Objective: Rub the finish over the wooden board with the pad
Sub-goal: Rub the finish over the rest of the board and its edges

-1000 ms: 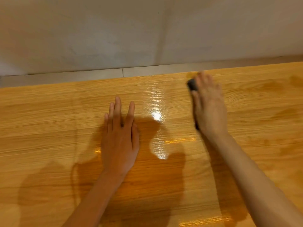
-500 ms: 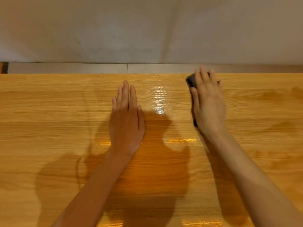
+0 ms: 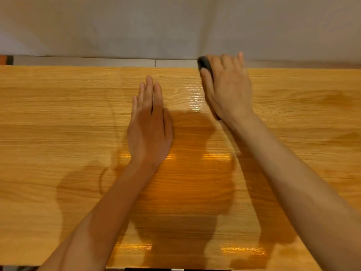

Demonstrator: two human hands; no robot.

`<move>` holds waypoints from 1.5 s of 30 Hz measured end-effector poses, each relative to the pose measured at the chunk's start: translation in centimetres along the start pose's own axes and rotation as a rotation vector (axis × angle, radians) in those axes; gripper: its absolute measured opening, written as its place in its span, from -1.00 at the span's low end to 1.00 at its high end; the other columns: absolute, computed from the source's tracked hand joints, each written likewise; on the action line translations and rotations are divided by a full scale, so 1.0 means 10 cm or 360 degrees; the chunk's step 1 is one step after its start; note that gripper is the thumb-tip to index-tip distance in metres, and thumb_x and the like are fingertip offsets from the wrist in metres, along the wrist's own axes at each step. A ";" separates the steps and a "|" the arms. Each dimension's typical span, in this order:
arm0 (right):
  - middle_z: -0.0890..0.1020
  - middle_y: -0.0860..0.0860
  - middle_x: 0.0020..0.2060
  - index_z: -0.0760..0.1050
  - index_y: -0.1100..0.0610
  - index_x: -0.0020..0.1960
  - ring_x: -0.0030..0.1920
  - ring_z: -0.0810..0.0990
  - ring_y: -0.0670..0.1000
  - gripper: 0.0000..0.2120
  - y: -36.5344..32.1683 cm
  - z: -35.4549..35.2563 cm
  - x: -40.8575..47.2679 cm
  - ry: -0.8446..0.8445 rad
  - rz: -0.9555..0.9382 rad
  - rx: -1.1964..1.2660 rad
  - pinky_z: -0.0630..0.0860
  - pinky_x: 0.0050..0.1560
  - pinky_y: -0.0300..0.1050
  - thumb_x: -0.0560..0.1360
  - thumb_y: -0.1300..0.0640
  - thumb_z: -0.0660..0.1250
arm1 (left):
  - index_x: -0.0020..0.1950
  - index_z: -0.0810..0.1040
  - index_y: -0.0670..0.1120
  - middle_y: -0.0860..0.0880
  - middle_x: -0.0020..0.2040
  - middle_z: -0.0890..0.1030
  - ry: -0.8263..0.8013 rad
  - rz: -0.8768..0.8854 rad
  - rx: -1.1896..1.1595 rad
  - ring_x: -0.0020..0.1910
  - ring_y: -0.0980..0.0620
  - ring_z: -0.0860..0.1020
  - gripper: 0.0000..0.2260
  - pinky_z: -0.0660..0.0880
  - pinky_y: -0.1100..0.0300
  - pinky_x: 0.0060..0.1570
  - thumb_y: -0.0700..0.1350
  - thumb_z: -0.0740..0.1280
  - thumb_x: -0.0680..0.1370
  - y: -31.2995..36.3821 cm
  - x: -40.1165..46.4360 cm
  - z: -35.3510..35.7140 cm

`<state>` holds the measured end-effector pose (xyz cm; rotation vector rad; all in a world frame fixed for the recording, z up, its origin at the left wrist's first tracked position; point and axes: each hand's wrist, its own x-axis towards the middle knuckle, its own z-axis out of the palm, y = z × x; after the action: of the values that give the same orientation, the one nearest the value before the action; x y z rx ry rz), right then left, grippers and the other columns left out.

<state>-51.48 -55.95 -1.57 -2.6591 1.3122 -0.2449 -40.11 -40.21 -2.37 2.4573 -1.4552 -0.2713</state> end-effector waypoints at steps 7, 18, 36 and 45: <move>0.59 0.15 0.11 0.48 0.14 0.19 0.15 0.48 0.18 -0.59 -0.40 0.07 0.27 -0.0091 0.0281 -0.0085 0.32 0.15 0.05 0.66 -0.05 -0.04 | 0.62 0.02 -0.21 -0.17 0.64 0.01 -0.0013 -0.0005 0.0062 0.63 -0.11 -0.01 -0.49 -0.02 0.01 0.60 -0.09 -0.08 0.68 0.00 0.03 -0.02; 0.54 0.29 0.06 0.48 0.27 0.15 0.11 0.44 0.27 -0.58 0.98 -0.34 -0.18 0.0112 0.0543 -0.0017 0.29 0.16 0.13 0.66 -0.01 -0.01 | 0.62 0.05 -0.20 -0.15 0.64 0.05 0.0054 0.0014 -0.0001 0.63 -0.09 0.02 -0.52 0.01 0.02 0.60 -0.11 -0.02 0.70 -0.01 0.01 0.01; 0.32 0.11 0.47 0.21 0.19 0.50 0.50 0.20 0.11 -0.56 0.81 -0.19 -0.14 0.0149 0.0811 0.0000 -0.13 0.54 0.02 0.67 0.07 -0.04 | 0.61 0.06 -0.23 -0.19 0.64 0.03 -0.0005 0.0095 -0.0128 0.62 -0.15 -0.03 -0.52 -0.09 -0.03 0.60 -0.17 0.04 0.70 0.18 -0.07 -0.03; 0.22 0.07 0.52 0.15 0.09 0.54 0.54 0.11 0.12 -0.56 0.51 -0.12 -0.22 -0.0033 0.0154 0.0086 -0.06 0.55 0.07 0.67 0.06 -0.01 | 0.62 0.04 -0.22 -0.17 0.64 0.01 -0.0149 0.0340 -0.0080 0.63 -0.12 -0.04 -0.50 -0.11 0.01 0.60 -0.15 0.02 0.68 0.73 -0.41 0.24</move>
<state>-56.94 -57.35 -1.66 -2.5386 1.4026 -0.2359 -48.80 -40.24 -2.16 2.2534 -1.7113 -0.3773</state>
